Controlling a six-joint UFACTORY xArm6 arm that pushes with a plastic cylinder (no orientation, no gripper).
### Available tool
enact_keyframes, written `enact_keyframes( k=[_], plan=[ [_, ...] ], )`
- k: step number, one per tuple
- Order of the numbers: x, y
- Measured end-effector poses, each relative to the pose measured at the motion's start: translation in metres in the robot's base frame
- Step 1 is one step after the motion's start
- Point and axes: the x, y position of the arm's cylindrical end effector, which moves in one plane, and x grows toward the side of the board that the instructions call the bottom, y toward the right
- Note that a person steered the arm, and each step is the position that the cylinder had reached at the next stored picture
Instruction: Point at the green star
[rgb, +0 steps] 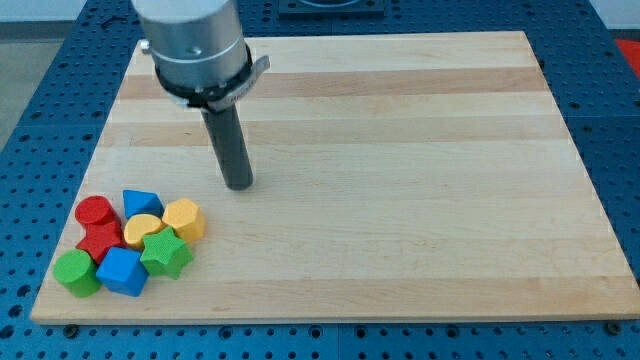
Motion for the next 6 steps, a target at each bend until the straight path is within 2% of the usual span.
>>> enact_keyframes(
  k=[1,2,3,4,5,6],
  plan=[
    [-0.018,-0.021],
    [-0.009,0.046],
    [0.044,0.072],
    [0.112,0.046],
    [0.149,0.003],
    [0.152,-0.009]
  ],
)
